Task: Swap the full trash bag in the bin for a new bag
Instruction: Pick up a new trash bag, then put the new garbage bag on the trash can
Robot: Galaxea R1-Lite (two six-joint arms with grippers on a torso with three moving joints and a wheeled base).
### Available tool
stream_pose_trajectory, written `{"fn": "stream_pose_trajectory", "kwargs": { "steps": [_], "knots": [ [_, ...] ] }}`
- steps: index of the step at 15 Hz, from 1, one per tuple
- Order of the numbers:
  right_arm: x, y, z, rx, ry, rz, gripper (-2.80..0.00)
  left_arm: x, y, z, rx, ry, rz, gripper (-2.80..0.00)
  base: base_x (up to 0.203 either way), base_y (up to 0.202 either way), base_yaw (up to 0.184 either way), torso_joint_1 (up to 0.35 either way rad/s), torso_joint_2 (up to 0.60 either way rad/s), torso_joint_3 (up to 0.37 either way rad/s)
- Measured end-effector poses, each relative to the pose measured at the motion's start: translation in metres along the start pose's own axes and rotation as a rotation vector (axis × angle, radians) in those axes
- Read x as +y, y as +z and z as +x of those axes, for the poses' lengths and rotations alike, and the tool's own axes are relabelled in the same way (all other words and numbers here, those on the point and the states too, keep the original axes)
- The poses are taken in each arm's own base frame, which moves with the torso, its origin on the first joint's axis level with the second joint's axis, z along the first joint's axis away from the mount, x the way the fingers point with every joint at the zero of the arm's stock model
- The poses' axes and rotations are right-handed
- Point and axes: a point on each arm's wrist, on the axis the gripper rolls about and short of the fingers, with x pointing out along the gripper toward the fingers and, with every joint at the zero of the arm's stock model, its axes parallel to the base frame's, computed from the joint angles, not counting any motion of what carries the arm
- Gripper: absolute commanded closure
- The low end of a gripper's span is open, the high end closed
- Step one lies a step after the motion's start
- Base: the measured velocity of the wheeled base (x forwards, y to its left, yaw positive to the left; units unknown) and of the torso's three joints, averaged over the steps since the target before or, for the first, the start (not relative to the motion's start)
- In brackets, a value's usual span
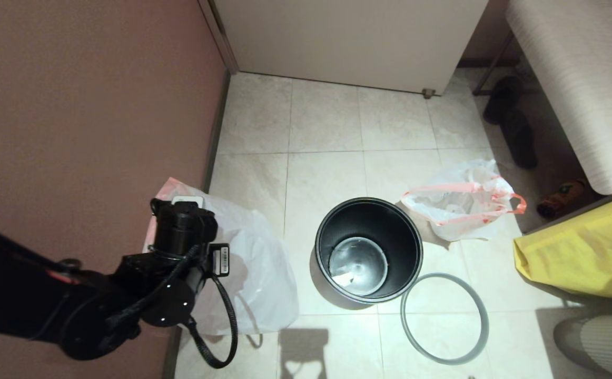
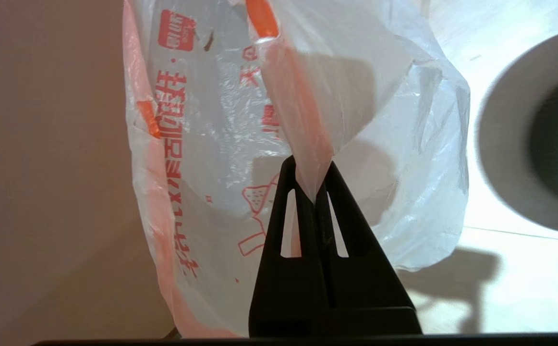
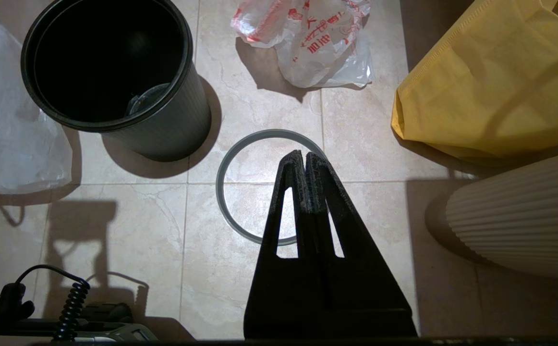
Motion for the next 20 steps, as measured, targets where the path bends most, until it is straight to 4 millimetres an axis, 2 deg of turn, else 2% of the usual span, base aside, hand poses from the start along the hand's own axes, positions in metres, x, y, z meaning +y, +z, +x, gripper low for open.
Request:
{"fn": "stream_pose_trajectory", "kwargs": {
  "steps": [3,5,8,11,14,17,20],
  "knots": [
    [0.0,0.0,0.0,0.0,0.0,0.0,0.0,0.027,0.033,-0.071,-0.064,-0.108,-0.042,0.0,0.0,0.0,0.0,0.0,0.0,0.0],
    [0.0,0.0,0.0,0.0,0.0,0.0,0.0,0.052,0.052,-0.116,-0.075,-0.187,-0.093,0.0,0.0,0.0,0.0,0.0,0.0,0.0],
    [0.0,0.0,0.0,0.0,0.0,0.0,0.0,0.094,0.061,-0.165,-0.039,-0.34,-0.127,0.0,0.0,0.0,0.0,0.0,0.0,0.0],
    [0.0,0.0,0.0,0.0,-0.002,0.0,0.0,0.124,0.072,-0.196,-0.074,-0.467,-0.161,0.0,0.0,0.0,0.0,0.0,0.0,0.0],
    [0.0,0.0,0.0,0.0,0.0,0.0,0.0,0.144,0.092,-0.219,-0.148,-0.58,-0.227,0.0,0.0,0.0,0.0,0.0,0.0,0.0],
    [0.0,0.0,0.0,0.0,0.001,0.0,0.0,0.151,0.104,-0.234,-0.162,-0.69,-0.256,0.0,0.0,0.0,0.0,0.0,0.0,0.0],
    [0.0,0.0,0.0,-0.001,-0.001,0.0,0.0,0.144,0.119,-0.241,-0.117,-0.821,-0.307,0.0,0.0,0.0,0.0,0.0,0.0,0.0]
  ]
}}
